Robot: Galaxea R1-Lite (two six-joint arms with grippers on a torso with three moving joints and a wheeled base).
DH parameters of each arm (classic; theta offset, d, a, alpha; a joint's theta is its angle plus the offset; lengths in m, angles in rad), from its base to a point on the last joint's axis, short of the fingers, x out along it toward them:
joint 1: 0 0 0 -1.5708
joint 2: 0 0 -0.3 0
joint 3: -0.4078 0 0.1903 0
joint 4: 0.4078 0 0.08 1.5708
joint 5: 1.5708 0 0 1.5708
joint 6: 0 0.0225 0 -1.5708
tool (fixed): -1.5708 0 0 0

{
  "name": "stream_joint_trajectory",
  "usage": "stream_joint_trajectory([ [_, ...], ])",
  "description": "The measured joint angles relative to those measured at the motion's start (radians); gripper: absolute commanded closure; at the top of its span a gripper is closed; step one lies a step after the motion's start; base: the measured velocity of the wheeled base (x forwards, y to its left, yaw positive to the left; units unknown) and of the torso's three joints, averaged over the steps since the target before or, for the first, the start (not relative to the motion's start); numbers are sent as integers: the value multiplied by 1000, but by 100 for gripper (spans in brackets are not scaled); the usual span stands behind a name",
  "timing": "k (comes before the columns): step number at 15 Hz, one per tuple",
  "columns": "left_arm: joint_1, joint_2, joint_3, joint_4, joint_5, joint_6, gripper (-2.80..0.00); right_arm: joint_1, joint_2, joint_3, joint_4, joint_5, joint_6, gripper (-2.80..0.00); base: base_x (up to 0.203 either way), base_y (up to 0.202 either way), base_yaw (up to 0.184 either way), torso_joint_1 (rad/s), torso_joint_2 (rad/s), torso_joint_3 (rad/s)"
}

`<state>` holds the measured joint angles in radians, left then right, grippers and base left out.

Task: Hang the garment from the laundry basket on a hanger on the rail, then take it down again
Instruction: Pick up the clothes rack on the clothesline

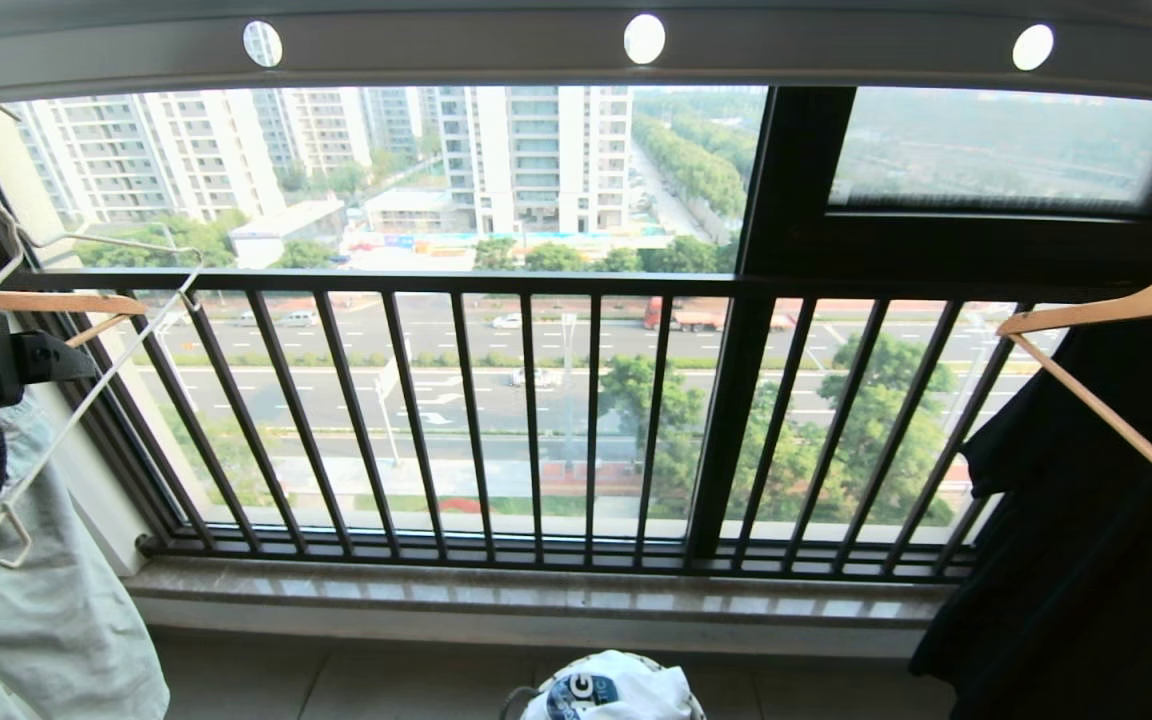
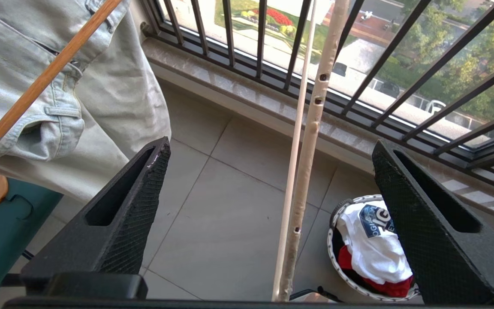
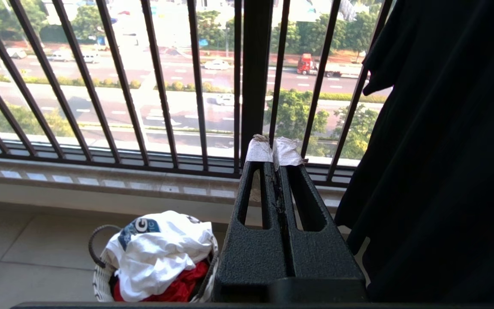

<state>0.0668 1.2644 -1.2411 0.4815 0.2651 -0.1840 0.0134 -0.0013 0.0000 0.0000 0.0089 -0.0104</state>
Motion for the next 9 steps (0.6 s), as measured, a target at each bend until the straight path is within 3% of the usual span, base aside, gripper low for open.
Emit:
stream_joint_trajectory([
  [4,0,9,5,-1,0,0,-280,0,0,0,0,0,0,0,0,0,0,0,0,0],
  [5,0,11,5,-1,0,0,0,0,0,0,0,0,0,0,0,0,0,0,0,0],
  [9,0,12,8,-3,0,0,0,0,0,0,0,0,0,0,0,0,0,0,0,0],
])
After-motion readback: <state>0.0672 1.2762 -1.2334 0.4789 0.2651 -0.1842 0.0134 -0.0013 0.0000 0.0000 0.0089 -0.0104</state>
